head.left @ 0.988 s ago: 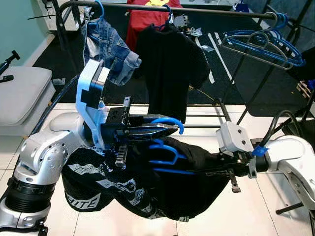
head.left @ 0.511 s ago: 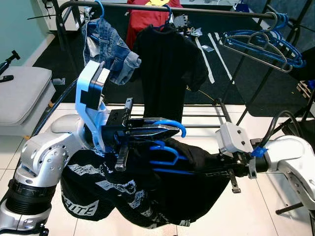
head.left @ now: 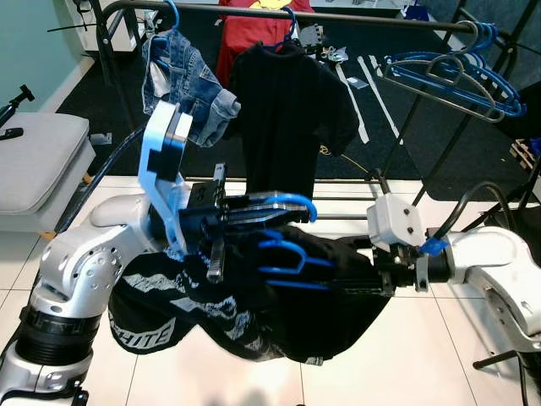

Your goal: Hang hanger

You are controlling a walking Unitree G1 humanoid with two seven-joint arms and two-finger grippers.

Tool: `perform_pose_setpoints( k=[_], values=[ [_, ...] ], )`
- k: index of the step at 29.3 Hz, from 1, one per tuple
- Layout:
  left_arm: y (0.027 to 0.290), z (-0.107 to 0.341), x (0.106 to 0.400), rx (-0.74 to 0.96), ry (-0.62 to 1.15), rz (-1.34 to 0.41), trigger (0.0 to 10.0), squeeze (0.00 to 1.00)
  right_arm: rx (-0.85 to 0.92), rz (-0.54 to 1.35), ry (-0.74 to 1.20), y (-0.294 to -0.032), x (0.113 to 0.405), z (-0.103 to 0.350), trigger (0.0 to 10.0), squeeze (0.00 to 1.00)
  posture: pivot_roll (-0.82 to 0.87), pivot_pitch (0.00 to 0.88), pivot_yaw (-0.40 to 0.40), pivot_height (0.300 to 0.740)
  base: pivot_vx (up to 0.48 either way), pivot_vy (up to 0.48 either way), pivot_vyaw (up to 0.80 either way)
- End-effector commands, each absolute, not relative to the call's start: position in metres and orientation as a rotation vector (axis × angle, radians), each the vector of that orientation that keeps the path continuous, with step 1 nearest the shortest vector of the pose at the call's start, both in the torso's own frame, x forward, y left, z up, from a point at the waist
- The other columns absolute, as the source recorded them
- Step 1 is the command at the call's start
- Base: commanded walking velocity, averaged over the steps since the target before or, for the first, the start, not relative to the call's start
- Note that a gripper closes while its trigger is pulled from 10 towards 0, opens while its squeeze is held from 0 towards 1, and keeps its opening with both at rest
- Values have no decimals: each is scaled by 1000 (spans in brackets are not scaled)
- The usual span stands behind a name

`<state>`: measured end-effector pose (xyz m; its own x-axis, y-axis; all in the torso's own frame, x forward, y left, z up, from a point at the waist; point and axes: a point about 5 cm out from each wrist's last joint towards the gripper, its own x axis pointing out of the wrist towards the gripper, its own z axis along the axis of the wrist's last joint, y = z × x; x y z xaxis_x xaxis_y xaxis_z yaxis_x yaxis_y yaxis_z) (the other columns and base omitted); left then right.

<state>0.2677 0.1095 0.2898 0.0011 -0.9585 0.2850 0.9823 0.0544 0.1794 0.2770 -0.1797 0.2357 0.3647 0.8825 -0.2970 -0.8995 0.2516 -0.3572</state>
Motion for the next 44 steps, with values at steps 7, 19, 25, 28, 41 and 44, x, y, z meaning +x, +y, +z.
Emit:
perform_pose_setpoints(
  k=[7, 19, 25, 28, 41, 44],
  values=[
    [115, 297, 278, -74, -422, -1404, 1725, 0, -382, 819, -140, -208, 296, 256, 10000, 1000, -45, 184, -14, 740, 0, 0, 0],
    [127, 304, 290, -96, -472, -1253, 1490, 0, -42, 434, -327, -254, 286, 261, 10000, 1000, -60, 200, -19, 740, 0, 0, 0],
    [128, 308, 292, -121, -496, -1206, 1216, 0, 12, 285, -262, -268, 294, 246, 10000, 0, -53, 202, -28, 740, 0, 0, 0],
    [124, 312, 291, -149, -514, -1187, 1176, 0, 79, 261, -207, -268, 296, 230, 10000, 0, -49, 202, -31, 740, 0, 0, 0],
    [118, 330, 282, -255, -617, -1274, 2196, 0, 160, 373, -32, -243, 289, 180, 10000, 0, -47, 200, -37, 740, 0, 0, 0],
    [116, 330, 285, -243, -609, -1249, 2000, 0, 189, 453, -61, -235, 283, 182, 10000, 0, -47, 200, -36, 740, 0, 0, 0]
  ],
)
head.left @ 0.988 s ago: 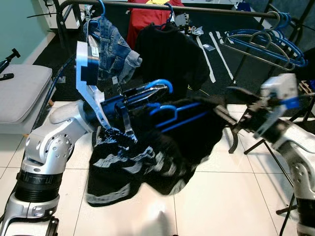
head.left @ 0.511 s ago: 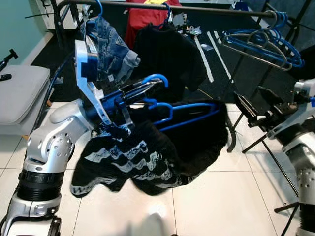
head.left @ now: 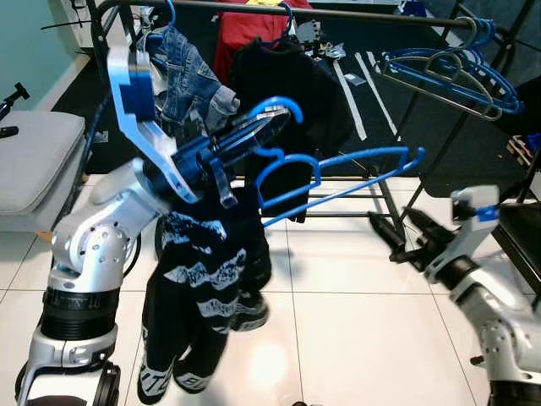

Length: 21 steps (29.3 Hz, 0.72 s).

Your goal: Hang hanger

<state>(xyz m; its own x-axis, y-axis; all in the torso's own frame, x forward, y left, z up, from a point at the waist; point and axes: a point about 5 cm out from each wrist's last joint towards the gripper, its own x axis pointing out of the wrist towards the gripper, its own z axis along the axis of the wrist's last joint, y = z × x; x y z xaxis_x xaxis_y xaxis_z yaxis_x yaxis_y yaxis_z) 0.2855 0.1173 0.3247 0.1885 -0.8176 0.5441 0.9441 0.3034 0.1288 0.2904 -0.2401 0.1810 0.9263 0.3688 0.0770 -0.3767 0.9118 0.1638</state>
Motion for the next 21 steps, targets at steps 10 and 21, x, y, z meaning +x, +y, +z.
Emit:
perform_pose_setpoints(
  k=[10, 21],
  values=[
    [105, 335, 294, -217, -574, -1193, 2706, 0, 116, 1007, -49, -178, 243, 187, 10000, 0, -27, 191, -22, 740, 0, 0, 0],
    [97, 347, 291, -248, -602, -1223, 2471, 0, 17, 1138, -56, -157, 247, 195, 10000, 0, -16, 196, -11, 740, 0, 0, 0]
  ],
)
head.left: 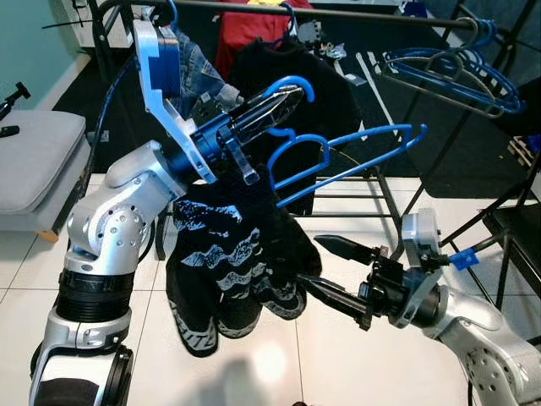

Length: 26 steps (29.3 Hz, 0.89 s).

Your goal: Hang hanger

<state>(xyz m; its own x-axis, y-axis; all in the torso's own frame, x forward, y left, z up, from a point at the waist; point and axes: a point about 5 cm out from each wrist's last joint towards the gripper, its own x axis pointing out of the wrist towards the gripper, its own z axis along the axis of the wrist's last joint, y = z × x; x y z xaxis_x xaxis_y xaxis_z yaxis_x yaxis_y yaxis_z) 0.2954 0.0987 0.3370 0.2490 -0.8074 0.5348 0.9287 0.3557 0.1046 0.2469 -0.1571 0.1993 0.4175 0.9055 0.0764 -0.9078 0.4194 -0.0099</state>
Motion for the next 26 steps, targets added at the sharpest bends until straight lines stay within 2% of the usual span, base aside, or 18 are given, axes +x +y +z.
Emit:
perform_pose_setpoints(
  k=[1, 11, 16, 22, 23, 26],
  values=[
    [95, 351, 289, -259, -613, -1230, 2471, 0, -5, 1112, -65, -158, 253, 196, 10000, 0, -7, 199, -11, 740, 0, 0, 0],
    [85, 374, 279, -307, -676, -1296, 2745, 0, -71, 1036, -88, -158, 273, 198, 10000, 0, 22, 199, -12, 740, 0, 0, 0],
    [82, 387, 277, -343, -700, -1331, 2902, 0, -68, 1062, -91, -152, 278, 195, 10000, 0, 47, 197, -12, 740, 0, 0, 0],
    [87, 423, 268, -396, -770, -1388, 3059, 0, -87, 1100, -96, -142, 288, 193, 10000, 0, 65, 190, -15, 740, 0, 0, 0],
    [89, 429, 265, -402, -783, -1394, 3098, 0, -84, 1096, -104, -141, 291, 195, 0, 0, 68, 188, -16, 740, 0, 0, 0],
    [92, 435, 262, -407, -794, -1395, 3098, 0, -81, 1102, -118, -140, 294, 198, 0, 0, 69, 187, -17, 740, 0, 0, 0]
  ],
)
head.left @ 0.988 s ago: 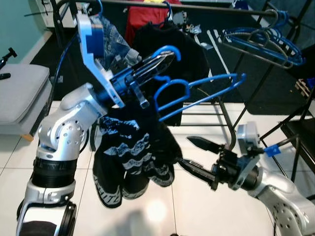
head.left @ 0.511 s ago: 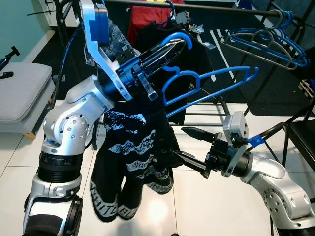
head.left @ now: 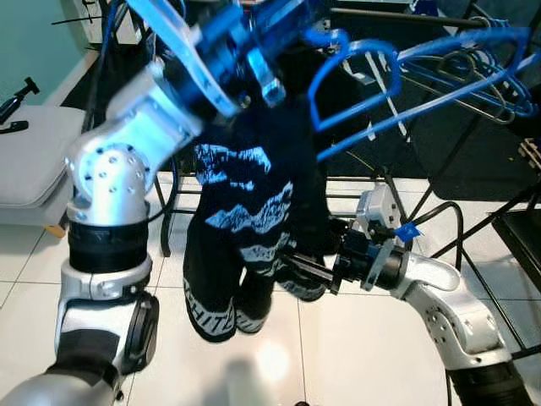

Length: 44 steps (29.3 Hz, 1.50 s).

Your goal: Hang hanger

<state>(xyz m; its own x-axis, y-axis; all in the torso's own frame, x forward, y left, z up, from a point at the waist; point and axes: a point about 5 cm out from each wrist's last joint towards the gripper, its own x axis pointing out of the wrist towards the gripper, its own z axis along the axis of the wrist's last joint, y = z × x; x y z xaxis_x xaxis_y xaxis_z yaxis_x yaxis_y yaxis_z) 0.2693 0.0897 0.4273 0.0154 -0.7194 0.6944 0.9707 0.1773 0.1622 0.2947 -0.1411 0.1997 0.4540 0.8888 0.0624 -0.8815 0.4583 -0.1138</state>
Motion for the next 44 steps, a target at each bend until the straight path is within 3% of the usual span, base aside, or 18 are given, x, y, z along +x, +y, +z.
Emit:
perform_pose_setpoints(
  k=[1, 11, 24, 25, 26, 27, 28, 29, 34, 44],
  values=[
    [93, 435, 262, -408, -795, -1392, 3098, 0, -81, 1110, -122, -140, 294, 199, 0, 0, 69, 186, -17, 740, 0, 0, 0],
    [101, 416, 272, -412, -747, -1319, 2980, 0, -43, 1115, -183, -138, 292, 210, 0, 0, 62, 188, -15, 740, 0, 0, 0],
    [102, 389, 311, -439, -614, -1104, 2824, 0, 21, 1234, -249, -136, 275, 225, 0, 0, 41, 190, -18, 740, 0, 0, 0],
    [99, 384, 317, -412, -591, -1054, 3020, 0, 18, 1245, -250, -134, 274, 226, 0, 0, 39, 189, -18, 740, 0, 0, 0],
    [94, 378, 326, -378, -557, -982, 5137, 0, 10, 1270, -252, -130, 271, 227, 0, 0, 39, 189, -18, 740, 0, 0, 0],
    [94, 378, 326, -378, -557, -982, 5137, 0, 10, 1270, -252, -130, 271, 227, 0, 0, 39, 189, -18, 740, 0, 0, 0],
    [89, 371, 334, -347, -524, -910, 8510, 0, -2, 1298, -253, -124, 267, 229, 0, 0, 38, 188, -18, 740, 0, 0, 0],
    [84, 366, 339, -344, -504, -864, 9961, 0, -12, 1323, -255, -118, 264, 230, 0, 0, 38, 188, -17, 740, 0, 0, 0],
    [57, 357, 349, -549, -425, -758, 10000, 0, -60, 1393, -261, -100, 257, 233, 0, 0, 33, 182, -18, 740, 0, 0, 0],
    [35, 347, 350, -654, -388, -693, 10000, 0, -116, 1362, -230, -103, 265, 232, 0, 0, 17, 174, -16, 740, 0, 0, 0]
  ],
)
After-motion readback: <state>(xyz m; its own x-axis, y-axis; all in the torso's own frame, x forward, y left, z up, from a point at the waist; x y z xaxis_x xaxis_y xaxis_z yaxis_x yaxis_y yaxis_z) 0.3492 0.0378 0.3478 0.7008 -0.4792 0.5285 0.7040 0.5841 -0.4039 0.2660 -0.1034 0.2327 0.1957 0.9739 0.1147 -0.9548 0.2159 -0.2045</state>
